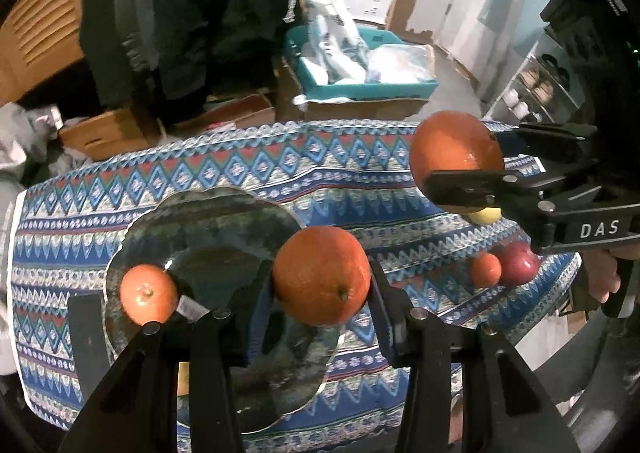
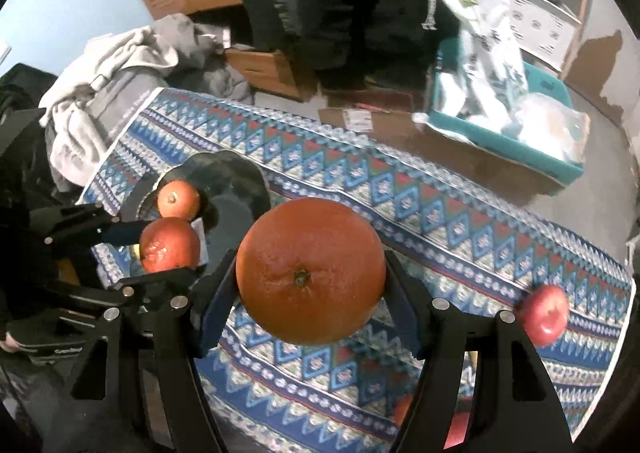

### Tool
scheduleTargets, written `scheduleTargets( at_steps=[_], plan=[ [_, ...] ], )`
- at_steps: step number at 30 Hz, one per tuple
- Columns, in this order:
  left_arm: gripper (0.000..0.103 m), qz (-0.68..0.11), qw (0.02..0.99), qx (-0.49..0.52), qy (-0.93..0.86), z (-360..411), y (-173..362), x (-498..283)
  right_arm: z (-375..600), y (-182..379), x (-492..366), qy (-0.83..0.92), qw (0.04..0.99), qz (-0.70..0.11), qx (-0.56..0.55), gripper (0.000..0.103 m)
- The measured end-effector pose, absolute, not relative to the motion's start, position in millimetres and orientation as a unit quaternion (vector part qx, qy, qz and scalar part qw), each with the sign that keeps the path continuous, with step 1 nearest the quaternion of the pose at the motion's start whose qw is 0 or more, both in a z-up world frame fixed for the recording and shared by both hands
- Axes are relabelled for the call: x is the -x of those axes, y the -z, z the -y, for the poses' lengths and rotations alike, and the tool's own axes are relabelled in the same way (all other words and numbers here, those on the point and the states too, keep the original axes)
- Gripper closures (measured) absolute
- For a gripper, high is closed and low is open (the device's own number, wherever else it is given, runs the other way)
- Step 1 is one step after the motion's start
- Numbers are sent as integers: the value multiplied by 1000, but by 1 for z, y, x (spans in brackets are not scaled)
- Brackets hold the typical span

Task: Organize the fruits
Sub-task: 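Lower the tangerine and orange into the glass bowl and open both grippers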

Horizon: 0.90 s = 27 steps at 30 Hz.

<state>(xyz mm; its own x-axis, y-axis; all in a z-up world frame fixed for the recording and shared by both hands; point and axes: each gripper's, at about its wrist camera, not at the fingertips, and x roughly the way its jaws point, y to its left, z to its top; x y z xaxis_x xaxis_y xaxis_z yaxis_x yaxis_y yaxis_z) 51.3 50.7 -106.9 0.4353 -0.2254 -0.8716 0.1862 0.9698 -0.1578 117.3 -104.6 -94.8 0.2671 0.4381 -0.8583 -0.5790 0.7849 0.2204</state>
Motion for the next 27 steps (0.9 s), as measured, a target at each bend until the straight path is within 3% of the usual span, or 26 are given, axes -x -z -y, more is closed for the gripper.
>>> scheduleTargets(
  at_steps=[27],
  plan=[
    [57,-579,812,61,50,-131,178,-47,-8,156,-120,-382,723,-568,94,34]
  ],
)
